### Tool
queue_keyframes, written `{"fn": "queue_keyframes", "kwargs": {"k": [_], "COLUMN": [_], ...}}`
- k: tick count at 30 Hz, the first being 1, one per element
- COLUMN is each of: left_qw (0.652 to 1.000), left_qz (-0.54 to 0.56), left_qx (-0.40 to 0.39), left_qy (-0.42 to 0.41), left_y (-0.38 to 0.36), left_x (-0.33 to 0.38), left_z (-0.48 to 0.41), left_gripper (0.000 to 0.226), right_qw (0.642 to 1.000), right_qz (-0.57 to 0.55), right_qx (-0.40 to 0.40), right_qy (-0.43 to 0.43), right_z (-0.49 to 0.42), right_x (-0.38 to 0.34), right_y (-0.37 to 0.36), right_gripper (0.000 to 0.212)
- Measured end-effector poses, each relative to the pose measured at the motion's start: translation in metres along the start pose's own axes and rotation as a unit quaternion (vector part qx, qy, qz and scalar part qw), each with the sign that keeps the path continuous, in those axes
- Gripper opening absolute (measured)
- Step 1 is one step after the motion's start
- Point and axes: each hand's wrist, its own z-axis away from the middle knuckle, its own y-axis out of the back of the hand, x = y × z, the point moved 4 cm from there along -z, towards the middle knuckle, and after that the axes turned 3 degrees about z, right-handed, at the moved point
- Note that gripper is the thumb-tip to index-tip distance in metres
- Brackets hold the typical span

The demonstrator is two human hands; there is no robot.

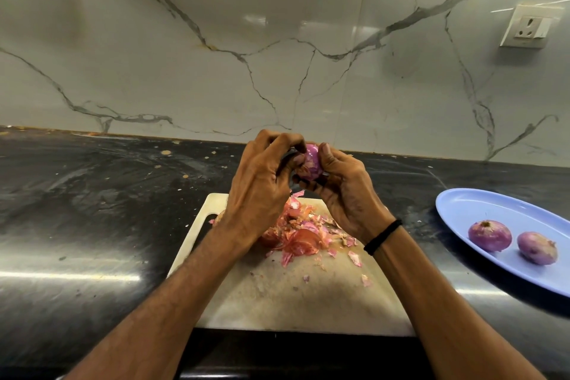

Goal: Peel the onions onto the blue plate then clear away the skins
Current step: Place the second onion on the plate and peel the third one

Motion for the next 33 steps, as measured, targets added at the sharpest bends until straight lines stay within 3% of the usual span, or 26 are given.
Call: {"fn": "queue_keyframes", "kwargs": {"k": [8,15,20,29,33], "left_qw": [1.000,0.999,0.998,0.998,0.998], "left_qz": [0.009,0.022,0.031,-0.011,-0.049], "left_qx": [-0.001,0.036,0.049,0.060,0.024], "left_qy": [-0.011,0.030,0.031,0.033,0.017], "left_y": [-0.004,-0.005,0.001,0.002,-0.005], "left_x": [0.005,0.005,0.011,0.013,0.012], "left_z": [0.003,0.005,0.003,0.006,0.006], "left_gripper": [0.025,0.019,0.022,0.015,0.024], "right_qw": [1.000,1.000,1.000,0.998,0.998], "right_qz": [0.009,-0.012,-0.003,0.054,0.049], "right_qx": [0.000,-0.005,0.006,0.007,0.010], "right_qy": [-0.002,-0.013,-0.007,0.025,0.022], "right_z": [0.000,-0.001,-0.002,-0.002,-0.002], "right_x": [0.002,0.003,0.002,0.003,0.006], "right_y": [0.002,0.001,0.003,0.005,0.003], "right_gripper": [0.047,0.041,0.046,0.041,0.045]}}
